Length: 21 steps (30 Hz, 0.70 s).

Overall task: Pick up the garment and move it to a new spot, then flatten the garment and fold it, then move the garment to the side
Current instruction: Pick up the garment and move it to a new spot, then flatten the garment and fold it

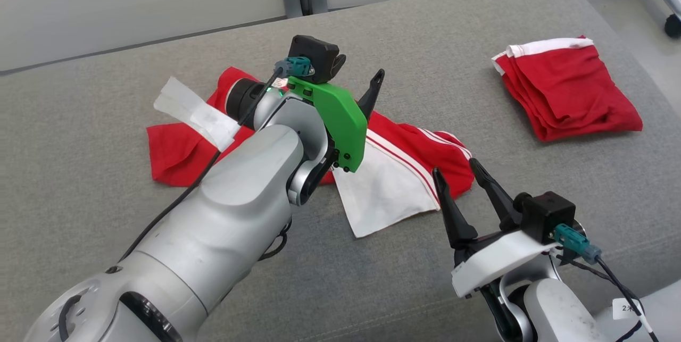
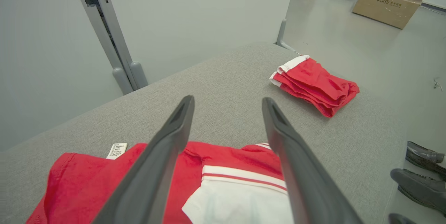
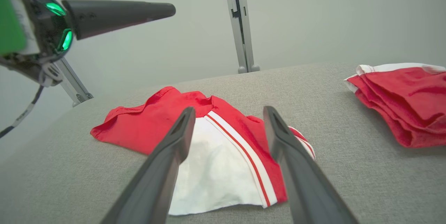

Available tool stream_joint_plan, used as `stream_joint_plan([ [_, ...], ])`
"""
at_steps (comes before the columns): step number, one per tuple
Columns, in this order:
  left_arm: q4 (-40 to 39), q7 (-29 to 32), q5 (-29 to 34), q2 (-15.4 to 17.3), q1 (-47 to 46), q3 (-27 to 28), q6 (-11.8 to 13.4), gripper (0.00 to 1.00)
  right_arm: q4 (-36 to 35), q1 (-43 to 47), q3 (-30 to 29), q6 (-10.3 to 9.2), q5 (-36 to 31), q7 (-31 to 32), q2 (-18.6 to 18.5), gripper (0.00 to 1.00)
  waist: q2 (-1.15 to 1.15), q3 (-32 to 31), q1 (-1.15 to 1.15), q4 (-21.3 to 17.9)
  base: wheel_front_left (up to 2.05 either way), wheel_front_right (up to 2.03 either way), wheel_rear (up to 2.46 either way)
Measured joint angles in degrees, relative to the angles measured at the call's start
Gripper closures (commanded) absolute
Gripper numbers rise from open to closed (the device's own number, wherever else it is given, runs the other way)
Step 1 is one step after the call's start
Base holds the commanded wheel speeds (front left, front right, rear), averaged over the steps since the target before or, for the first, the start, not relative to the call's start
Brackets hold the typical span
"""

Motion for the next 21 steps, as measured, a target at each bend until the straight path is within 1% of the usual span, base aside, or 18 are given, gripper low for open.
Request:
stream_joint_plan([
  [7,2.78,1.02,-2.69,0.0,-0.16,-1.16,0.53,0.0,-0.67,0.63,-0.08,0.0,-0.34,0.89,0.0,0.0,0.0,-1.38,0.0,2.81,0.0,0.0,0.0],
  [10,6.33,1.96,-3.25,0.0,-0.4,-1.63,0.87,0.0,-1.37,0.73,-0.14,0.0,-0.51,1.53,0.0,0.0,0.0,-1.97,0.0,4.31,0.0,0.0,0.0],
  [18,12.1,4.99,-3.41,0.49,-1.43,-2.65,0.94,0.0,-2.96,0.63,0.0,0.0,-0.99,1.91,0.02,0.0,0.0,-0.36,0.0,4.53,0.0,0.0,0.0],
  [21,14.52,6.14,-3.09,1.48,-2.25,-3.13,0.97,0.0,-3.69,0.55,-0.21,0.0,-1.38,2.31,0.0,0.0,0.0,0.97,0.0,4.24,0.0,0.0,0.0],
])
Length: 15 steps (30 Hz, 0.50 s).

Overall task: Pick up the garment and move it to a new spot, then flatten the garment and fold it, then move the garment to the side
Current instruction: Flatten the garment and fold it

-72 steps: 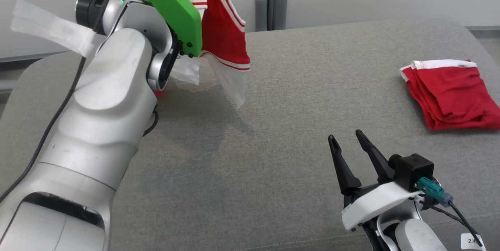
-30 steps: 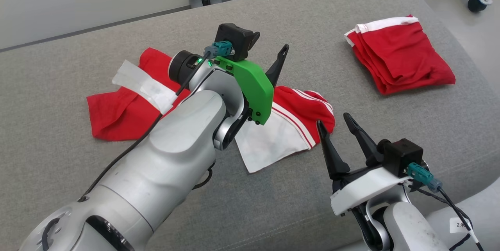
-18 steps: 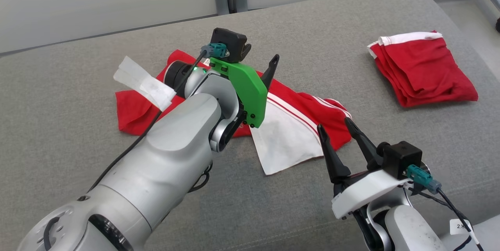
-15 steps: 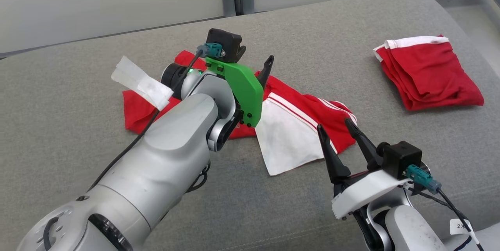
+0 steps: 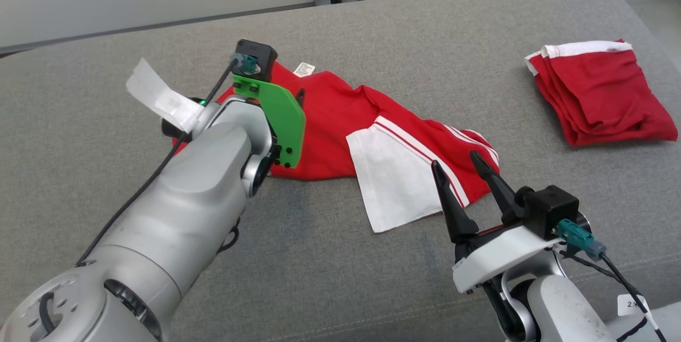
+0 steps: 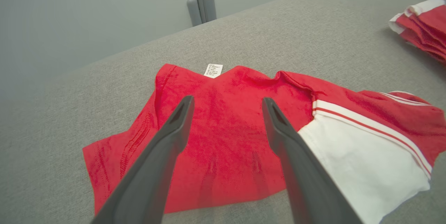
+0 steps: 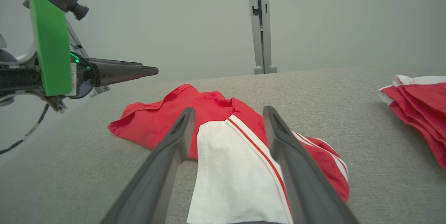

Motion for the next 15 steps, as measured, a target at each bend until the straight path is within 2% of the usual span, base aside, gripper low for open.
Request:
stream_joint_plan([
  [7,5.13,2.04,1.79,2.68,-3.64,-1.27,1.41,0.0,-1.9,-1.04,-0.41,0.0,-0.98,0.42,-0.01,0.0,0.0,4.09,0.0,-0.99,0.0,0.0,0.0],
  [15,9.56,7.62,1.58,5.32,-7.25,-1.45,1.32,0.0,-2.92,-1.55,-0.58,0.0,-1.16,0.38,-0.01,0.0,0.0,9.36,0.0,-2.35,0.0,0.0,0.0],
])
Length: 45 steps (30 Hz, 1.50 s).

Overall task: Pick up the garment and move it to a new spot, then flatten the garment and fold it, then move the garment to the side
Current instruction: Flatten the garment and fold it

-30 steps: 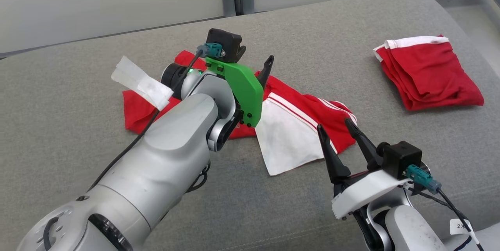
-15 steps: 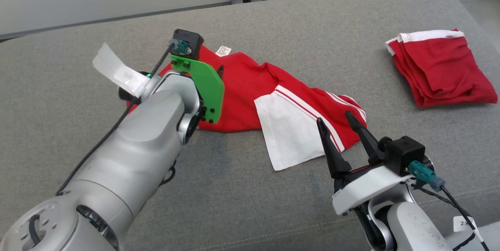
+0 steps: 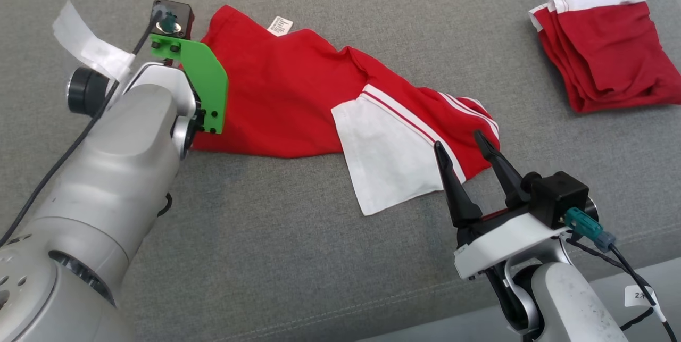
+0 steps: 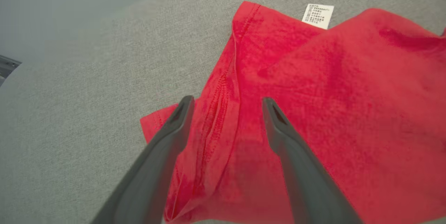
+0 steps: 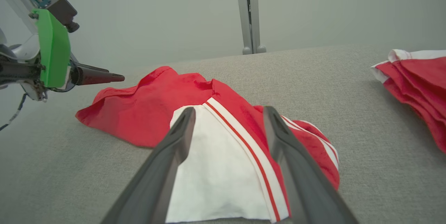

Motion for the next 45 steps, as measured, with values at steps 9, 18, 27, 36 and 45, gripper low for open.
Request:
stream_joint_plan([
  [9,2.41,6.53,-1.6,1.78,-3.99,1.44,1.38,0.0,0.11,-0.73,0.54,0.0,0.03,-0.67,0.01,0.0,0.0,3.75,0.0,-2.36,0.0,0.0,0.0],
  [18,3.38,8.86,-1.94,2.44,-6.12,1.59,2.36,0.0,0.34,-0.73,0.96,0.0,0.04,-0.75,0.0,0.0,0.0,4.82,0.0,-5.19,0.0,0.0,0.0],
  [27,3.86,9.58,-2.75,3.12,-6.17,1.78,2.8,0.0,0.63,-0.73,1.93,0.0,0.47,-1.18,0.0,0.0,0.0,5.35,0.0,-7.5,0.0,0.0,0.0],
  [36,4.25,9.88,-3.16,5.56,-5.92,1.77,4.07,0.18,0.8,-0.66,2.11,0.0,0.47,-1.42,-0.01,0.0,0.0,6.47,0.0,-9.52,0.0,0.0,0.0],
  [45,4.43,9.67,-3.03,7.02,-6.09,1.64,4.75,0.74,0.4,-0.46,1.92,0.0,0.36,-1.51,-0.01,0.0,0.0,8.44,0.0,-9.99,0.0,0.0,0.0],
])
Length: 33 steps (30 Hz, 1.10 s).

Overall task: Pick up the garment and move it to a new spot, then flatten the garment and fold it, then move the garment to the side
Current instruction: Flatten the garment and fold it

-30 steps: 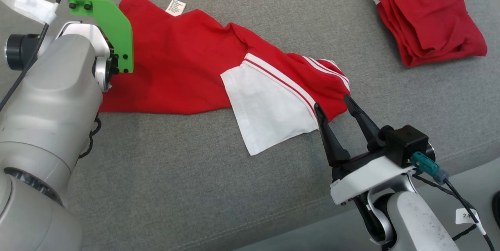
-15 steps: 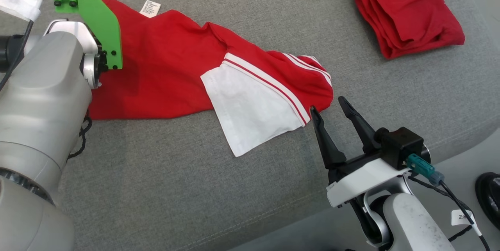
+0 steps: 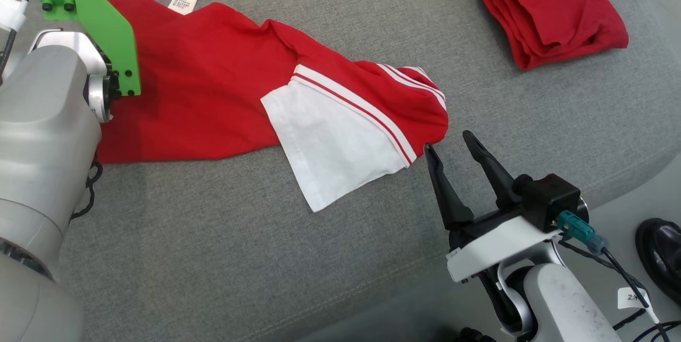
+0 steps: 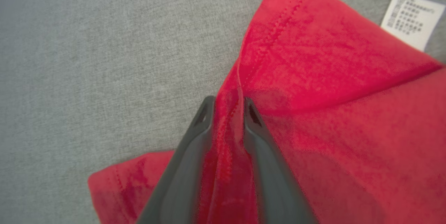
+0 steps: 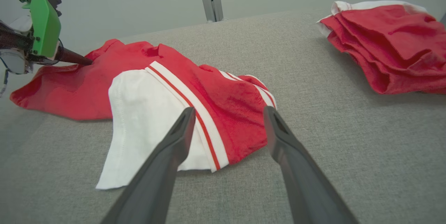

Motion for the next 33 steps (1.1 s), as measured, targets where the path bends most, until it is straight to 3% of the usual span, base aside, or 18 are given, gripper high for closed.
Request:
stream_joint_plan([
  [1,-0.07,-0.2,0.0,-0.09,-0.04,-0.01,-0.01,1.0,-0.05,0.02,-0.13,0.0,-0.01,-0.02,0.0,0.0,0.0,0.17,0.0,0.07,0.0,0.0,0.0],
  [12,-1.19,-3.49,-0.98,-1.97,-0.41,1.25,-1.27,1.0,-0.29,-0.1,-0.93,0.0,-0.85,0.36,0.03,0.0,0.0,-0.14,0.0,3.46,0.0,0.0,0.0],
  [26,-7.58,-8.81,-7.49,-7.47,3.31,6.45,-8.48,1.0,-1.68,1.27,-3.36,0.0,-3.43,4.19,0.04,0.0,0.0,-5.09,0.0,13.32,0.0,0.0,0.0],
  [33,-13.25,-9.33,-10.07,-6.3,8.76,7.78,-13.44,1.0,-2.68,2.84,-3.9,0.0,-3.54,5.99,0.04,0.0,0.0,-8.55,0.0,19.06,0.0,0.0,0.0],
])
